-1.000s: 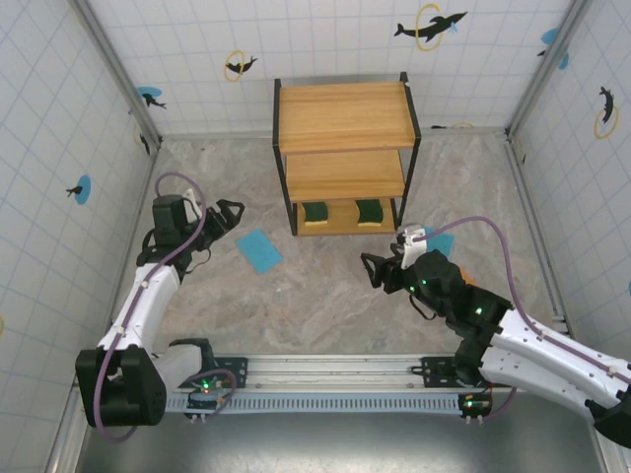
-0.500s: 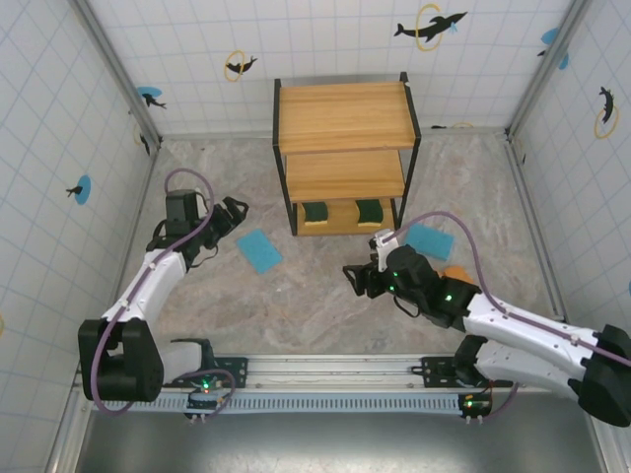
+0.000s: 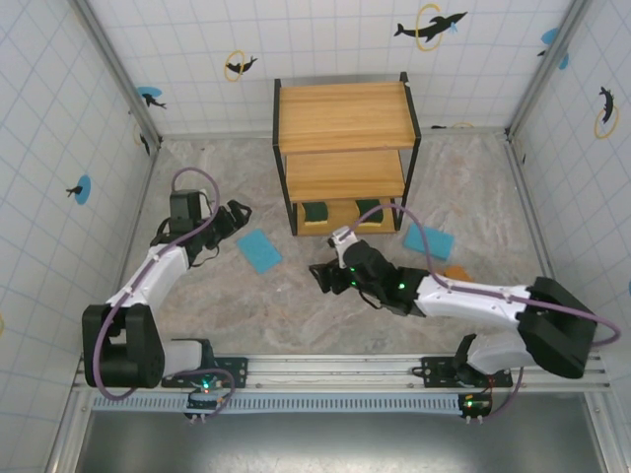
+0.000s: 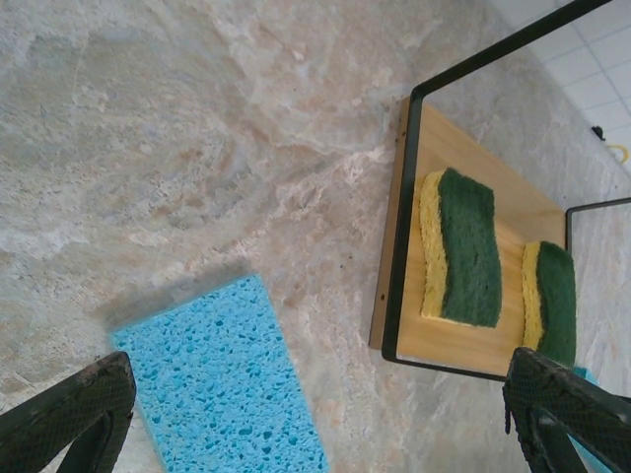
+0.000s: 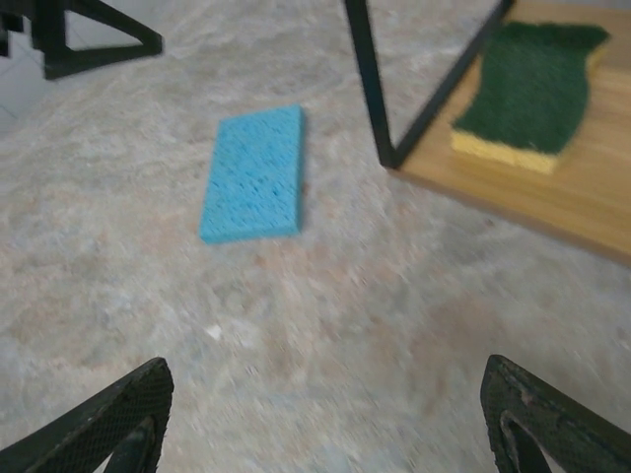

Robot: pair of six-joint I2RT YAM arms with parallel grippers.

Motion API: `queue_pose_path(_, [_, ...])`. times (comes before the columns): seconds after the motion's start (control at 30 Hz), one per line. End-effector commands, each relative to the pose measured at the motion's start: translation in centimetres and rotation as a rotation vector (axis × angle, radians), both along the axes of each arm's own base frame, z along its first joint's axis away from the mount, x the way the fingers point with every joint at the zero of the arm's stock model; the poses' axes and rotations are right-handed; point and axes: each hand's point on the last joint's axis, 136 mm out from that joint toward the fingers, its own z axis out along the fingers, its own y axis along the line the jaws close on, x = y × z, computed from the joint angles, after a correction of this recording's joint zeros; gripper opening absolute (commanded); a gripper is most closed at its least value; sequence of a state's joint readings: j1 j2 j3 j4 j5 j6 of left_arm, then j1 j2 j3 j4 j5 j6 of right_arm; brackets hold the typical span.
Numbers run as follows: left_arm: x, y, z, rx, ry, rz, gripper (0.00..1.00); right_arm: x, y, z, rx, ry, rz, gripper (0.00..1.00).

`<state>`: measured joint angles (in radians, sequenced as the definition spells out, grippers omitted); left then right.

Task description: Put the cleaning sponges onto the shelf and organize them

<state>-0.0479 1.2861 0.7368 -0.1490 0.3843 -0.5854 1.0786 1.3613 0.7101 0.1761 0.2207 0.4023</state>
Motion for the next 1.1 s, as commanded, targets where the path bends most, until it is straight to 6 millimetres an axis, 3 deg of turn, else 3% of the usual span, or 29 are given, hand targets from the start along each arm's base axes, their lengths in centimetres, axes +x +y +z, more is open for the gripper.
queue_pose_path(0.0, [0.0, -0.5, -0.6, 0.005, -0.001, -0.05, 0.97, 1.7, 2.9, 2.9, 0.067, -0.081, -0.021, 0.84])
queue_pose_path(0.17, [-0.8, -0.1, -1.1, -0.022, -0.012, -0.032, 0.97, 2.8, 5.7, 2.3, 0.06, -0.074, -0.011, 0.86])
queue_pose_path(0.5, [-2.1, 1.5, -0.8, -0.028, -0.009, -0.023, 0.98, 4.3, 11.5, -2.1, 0.042, -0.01, 0.001, 0.94])
queue_pose_path(0.73, [-3.0, 2.6, -0.8, -0.065, -0.025, 0.006, 0.98, 5.2, 13.9, -4.6, 0.006, -0.001, 0.003, 0.94])
queue_pose_path(1.07, [-3.4, 3.2, -1.0, -0.058, -0.027, 0.029, 0.97, 6.9, 15.5, -8.1, -0.082, 0.011, 0.009, 0.94])
